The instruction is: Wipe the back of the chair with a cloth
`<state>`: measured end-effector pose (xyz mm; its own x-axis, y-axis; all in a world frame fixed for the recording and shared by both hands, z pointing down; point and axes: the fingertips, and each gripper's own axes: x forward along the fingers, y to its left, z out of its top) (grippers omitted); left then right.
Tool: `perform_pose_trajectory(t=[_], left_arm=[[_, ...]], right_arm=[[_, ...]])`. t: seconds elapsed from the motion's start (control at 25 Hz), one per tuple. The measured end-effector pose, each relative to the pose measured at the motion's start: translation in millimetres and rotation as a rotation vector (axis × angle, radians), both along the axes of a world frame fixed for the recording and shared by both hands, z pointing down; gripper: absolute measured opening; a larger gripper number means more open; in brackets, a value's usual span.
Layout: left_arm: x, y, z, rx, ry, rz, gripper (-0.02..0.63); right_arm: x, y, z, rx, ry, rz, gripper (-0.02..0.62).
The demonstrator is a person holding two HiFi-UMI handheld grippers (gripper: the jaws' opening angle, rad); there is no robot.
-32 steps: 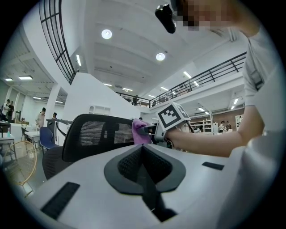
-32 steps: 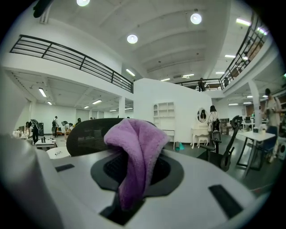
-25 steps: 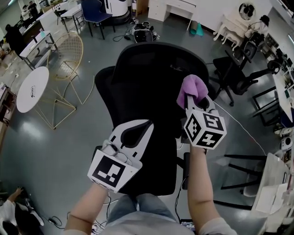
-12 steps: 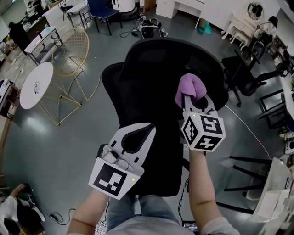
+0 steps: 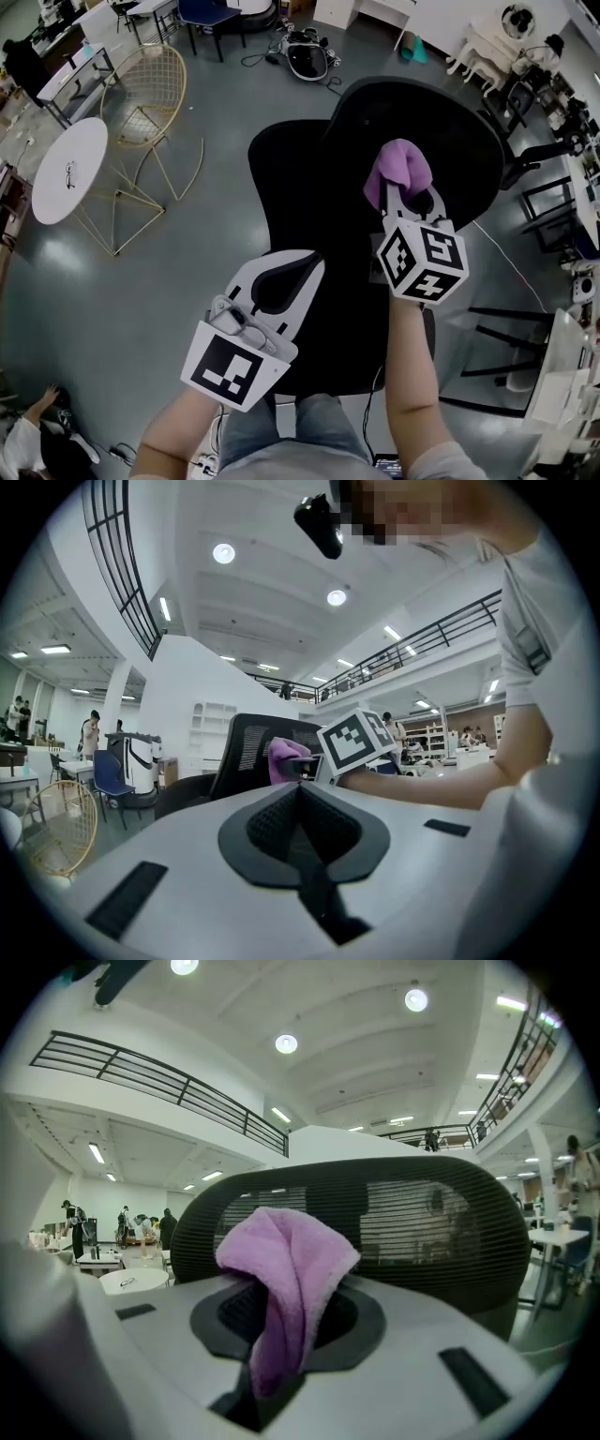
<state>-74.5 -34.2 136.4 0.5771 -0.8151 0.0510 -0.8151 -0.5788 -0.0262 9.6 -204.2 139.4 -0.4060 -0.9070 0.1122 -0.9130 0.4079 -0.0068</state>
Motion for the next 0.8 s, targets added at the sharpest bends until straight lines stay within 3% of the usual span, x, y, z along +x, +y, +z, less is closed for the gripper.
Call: perform_pose_trajectory(t=[0.24,0.8], left_arm=[[-13.1,4.8,-0.1,0.018,-0.007,0.038,0.012],[-40.7,10.5,-5.5,0.028,0.013,0.03,0.012]], right_arm=[[-31.5,10.8,2.2,-0.002,-0.028,-0.025,0.094],[-89.0,40.0,5.1,-0.007,-0.048,-0.102,0.094]])
